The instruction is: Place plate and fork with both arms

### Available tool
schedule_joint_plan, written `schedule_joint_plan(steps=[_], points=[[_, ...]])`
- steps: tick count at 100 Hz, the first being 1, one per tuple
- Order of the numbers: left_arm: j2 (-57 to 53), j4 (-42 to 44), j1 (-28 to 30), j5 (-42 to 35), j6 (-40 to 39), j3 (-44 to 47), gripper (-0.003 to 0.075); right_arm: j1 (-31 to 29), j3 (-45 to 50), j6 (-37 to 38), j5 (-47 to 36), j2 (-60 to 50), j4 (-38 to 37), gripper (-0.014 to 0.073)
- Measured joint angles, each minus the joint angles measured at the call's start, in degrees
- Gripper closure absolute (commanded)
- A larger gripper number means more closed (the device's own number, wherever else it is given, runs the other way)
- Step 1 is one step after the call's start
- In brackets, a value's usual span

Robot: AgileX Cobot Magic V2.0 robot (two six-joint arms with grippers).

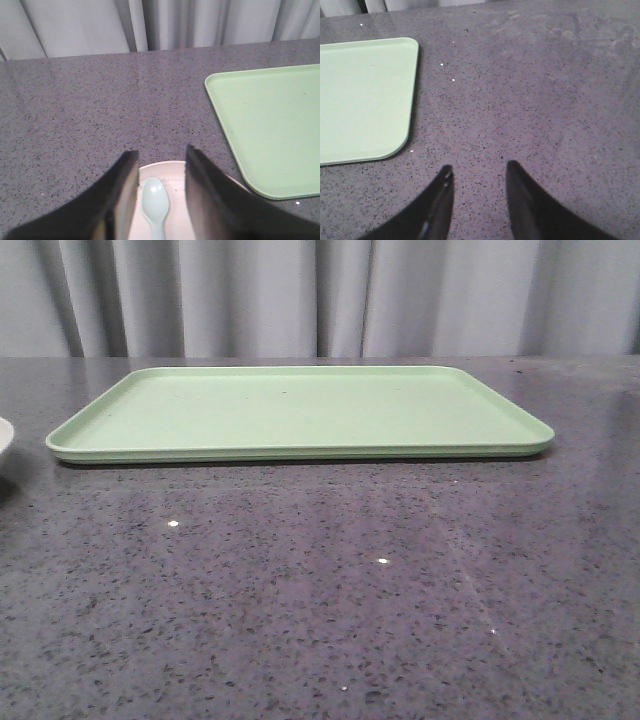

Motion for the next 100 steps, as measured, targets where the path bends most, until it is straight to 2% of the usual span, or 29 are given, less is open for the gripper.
schedule_joint_plan(steps=[4,9,37,50,75,100], points=[[0.0,0.0,0.0,0.0,0.0,0.0,0.0208,0.0,0.0,0.0,0.0,0.0,0.0,0.0142],[0.0,0.0,0.0,0.0,0.0,0.0,0.0188,0.0,0.0,0.0,0.0,0.0,0.0,0.0144],[0.0,0.0,0.1,0.8,-0.2,-0.4,0.0202,0.0,0.0,0.0,0.0,0.0,0.1,0.0147],[0.1,1.2,2.5,6.3,-3.2,-2.9,0.0209,0.0,0.0,0.0,0.0,0.0,0.1,0.0147],[5.6,4.1,11.9,19.4,-6.1,-10.7,0.0209,0.0,0.0,0.0,0.0,0.0,0.1,0.0147],[15.1,6.4,12.8,26.3,-6.2,-14.3,0.0209,0.0,0.0,0.0,0.0,0.0,0.1,0.0147]])
